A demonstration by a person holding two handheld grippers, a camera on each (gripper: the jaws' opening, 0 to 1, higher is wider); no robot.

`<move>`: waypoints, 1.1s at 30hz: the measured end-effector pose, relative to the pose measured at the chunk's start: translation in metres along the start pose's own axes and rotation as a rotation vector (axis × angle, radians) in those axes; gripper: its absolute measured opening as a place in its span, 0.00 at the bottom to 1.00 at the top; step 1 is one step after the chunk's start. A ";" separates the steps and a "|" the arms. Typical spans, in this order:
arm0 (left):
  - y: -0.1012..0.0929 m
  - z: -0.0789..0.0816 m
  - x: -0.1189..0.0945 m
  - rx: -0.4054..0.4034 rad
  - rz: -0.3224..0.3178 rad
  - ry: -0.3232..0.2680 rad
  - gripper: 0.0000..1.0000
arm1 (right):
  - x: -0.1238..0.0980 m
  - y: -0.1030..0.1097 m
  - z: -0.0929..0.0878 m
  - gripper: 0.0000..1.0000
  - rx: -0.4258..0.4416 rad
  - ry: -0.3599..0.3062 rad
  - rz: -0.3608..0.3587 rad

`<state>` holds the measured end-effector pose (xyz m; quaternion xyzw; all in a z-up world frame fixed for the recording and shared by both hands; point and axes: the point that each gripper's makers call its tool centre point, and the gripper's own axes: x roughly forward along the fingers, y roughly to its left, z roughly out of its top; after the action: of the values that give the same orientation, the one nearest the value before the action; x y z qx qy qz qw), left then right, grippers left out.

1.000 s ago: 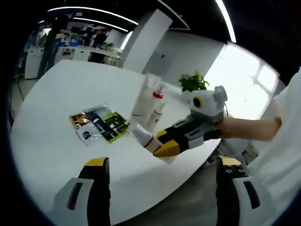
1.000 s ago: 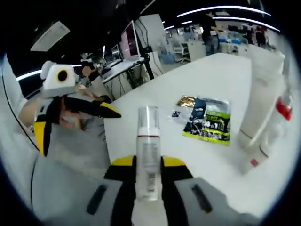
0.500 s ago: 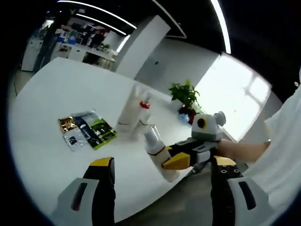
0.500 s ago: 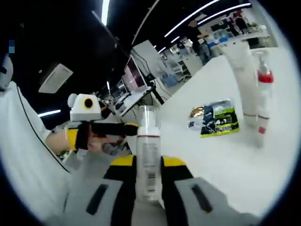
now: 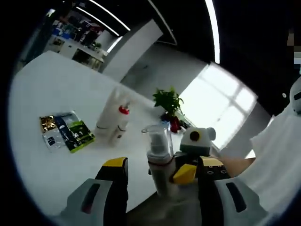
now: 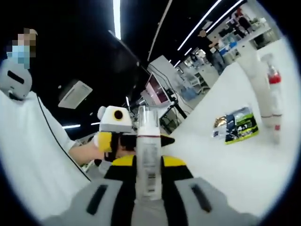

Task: Arrange the skincare products in the storage area until every visible bottle or jar stands upright without overlapping.

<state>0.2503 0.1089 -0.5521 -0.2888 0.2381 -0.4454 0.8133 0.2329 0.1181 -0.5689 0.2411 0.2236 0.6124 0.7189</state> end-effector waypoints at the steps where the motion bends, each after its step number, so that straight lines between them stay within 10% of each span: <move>1: -0.002 0.000 0.001 -0.002 -0.010 -0.002 0.48 | -0.001 0.002 0.001 0.19 0.006 -0.007 0.007; 14: -0.026 -0.003 0.008 0.000 -0.095 -0.006 0.20 | -0.012 0.017 0.000 0.19 0.032 -0.032 0.047; 26: -0.034 -0.006 0.017 0.038 -0.101 0.026 0.18 | -0.022 0.017 -0.001 0.22 0.051 -0.038 0.020; 33: -0.028 0.003 0.016 0.137 -0.056 0.053 0.18 | -0.037 0.006 -0.024 0.34 -0.005 0.073 -0.057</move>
<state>0.2438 0.0837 -0.5333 -0.2272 0.2204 -0.4909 0.8117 0.2075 0.0846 -0.5829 0.2102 0.2550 0.6007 0.7280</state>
